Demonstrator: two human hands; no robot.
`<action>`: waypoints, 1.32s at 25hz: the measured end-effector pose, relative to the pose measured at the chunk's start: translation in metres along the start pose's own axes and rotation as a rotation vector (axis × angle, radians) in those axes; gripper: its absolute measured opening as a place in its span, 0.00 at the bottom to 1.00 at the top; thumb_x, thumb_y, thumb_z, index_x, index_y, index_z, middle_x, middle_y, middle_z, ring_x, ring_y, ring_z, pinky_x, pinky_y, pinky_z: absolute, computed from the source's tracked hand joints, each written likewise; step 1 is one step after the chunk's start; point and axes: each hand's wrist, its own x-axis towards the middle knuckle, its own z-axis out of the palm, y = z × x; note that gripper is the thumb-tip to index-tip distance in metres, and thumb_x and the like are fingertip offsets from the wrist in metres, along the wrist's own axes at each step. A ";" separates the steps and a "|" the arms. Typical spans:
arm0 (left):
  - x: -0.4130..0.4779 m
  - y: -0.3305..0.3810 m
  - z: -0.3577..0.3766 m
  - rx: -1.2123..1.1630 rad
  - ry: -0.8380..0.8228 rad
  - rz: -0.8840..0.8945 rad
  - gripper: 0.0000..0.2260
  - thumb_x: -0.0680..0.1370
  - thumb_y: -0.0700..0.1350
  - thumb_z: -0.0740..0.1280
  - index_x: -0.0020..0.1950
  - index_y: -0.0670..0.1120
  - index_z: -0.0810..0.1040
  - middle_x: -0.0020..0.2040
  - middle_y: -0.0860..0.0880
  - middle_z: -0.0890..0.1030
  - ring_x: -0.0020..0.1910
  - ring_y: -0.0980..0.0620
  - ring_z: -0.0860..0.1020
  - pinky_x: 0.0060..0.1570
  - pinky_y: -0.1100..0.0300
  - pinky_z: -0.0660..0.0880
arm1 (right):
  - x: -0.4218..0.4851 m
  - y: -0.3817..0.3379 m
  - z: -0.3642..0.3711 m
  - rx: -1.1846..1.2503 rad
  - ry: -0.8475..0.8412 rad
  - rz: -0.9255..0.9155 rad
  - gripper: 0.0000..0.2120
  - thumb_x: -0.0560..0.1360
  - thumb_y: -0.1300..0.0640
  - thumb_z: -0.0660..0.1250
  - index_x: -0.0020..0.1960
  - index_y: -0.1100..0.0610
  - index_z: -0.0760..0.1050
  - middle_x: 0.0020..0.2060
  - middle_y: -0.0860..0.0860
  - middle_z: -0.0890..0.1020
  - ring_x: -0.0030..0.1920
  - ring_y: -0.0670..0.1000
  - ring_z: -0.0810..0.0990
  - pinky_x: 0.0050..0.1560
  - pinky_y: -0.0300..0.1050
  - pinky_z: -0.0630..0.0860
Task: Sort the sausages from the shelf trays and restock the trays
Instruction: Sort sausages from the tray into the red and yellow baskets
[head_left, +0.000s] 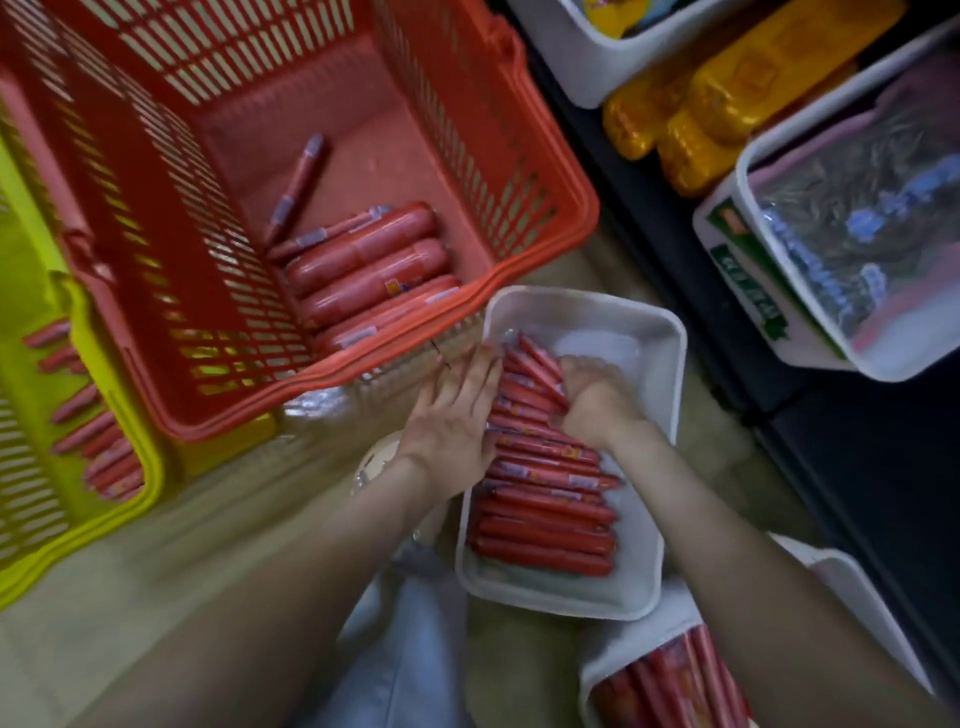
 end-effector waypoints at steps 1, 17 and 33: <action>0.003 0.004 0.000 0.033 -0.043 -0.014 0.37 0.78 0.55 0.54 0.77 0.40 0.38 0.77 0.41 0.39 0.76 0.39 0.43 0.73 0.44 0.39 | -0.007 -0.002 0.007 0.047 0.050 -0.003 0.27 0.70 0.53 0.69 0.66 0.57 0.67 0.61 0.56 0.74 0.62 0.58 0.70 0.61 0.46 0.65; -0.114 0.064 -0.258 -1.768 -0.343 -0.003 0.11 0.80 0.42 0.63 0.61 0.39 0.75 0.53 0.42 0.81 0.50 0.47 0.81 0.55 0.53 0.77 | -0.275 -0.085 -0.177 1.216 0.407 0.136 0.12 0.71 0.62 0.69 0.52 0.53 0.73 0.28 0.46 0.78 0.26 0.43 0.75 0.28 0.37 0.71; -0.365 -0.003 -0.358 -1.843 0.072 0.034 0.10 0.80 0.38 0.62 0.60 0.44 0.76 0.49 0.45 0.82 0.44 0.49 0.82 0.42 0.51 0.81 | -0.447 -0.273 -0.223 1.401 0.351 -0.441 0.14 0.75 0.68 0.64 0.57 0.55 0.76 0.47 0.52 0.84 0.48 0.50 0.83 0.49 0.45 0.79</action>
